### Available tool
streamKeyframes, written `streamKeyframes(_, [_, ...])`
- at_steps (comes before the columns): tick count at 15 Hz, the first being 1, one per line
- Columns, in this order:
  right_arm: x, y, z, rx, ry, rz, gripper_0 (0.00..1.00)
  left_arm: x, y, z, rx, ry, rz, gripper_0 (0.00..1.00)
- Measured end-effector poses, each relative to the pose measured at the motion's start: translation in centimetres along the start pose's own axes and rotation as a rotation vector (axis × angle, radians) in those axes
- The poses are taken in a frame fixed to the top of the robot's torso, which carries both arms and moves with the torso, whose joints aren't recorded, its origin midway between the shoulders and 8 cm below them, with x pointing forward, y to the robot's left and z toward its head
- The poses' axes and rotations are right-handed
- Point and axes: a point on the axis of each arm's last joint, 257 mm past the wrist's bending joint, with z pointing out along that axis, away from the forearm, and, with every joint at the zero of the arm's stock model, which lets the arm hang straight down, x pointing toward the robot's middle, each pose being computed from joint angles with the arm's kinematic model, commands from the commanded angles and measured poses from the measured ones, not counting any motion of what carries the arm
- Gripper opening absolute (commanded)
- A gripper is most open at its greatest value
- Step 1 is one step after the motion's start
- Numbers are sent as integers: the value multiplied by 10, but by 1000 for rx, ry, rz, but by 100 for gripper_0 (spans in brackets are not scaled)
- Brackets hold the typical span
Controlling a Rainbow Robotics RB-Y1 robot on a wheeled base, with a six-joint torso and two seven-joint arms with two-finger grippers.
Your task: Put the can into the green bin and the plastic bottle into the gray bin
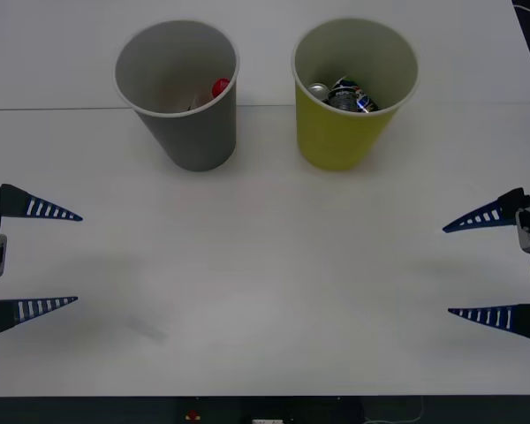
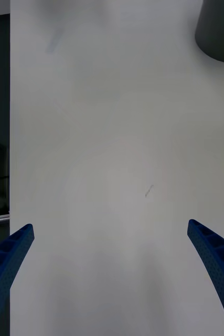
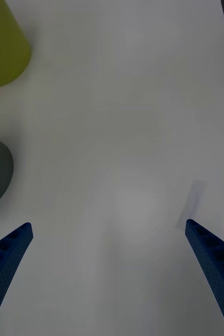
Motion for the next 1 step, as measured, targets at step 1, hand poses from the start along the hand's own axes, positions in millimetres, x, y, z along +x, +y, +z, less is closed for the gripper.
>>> streamKeyframes(1, [1,-1,0,2,1,3,100,0,0,0,0,0,0,100])
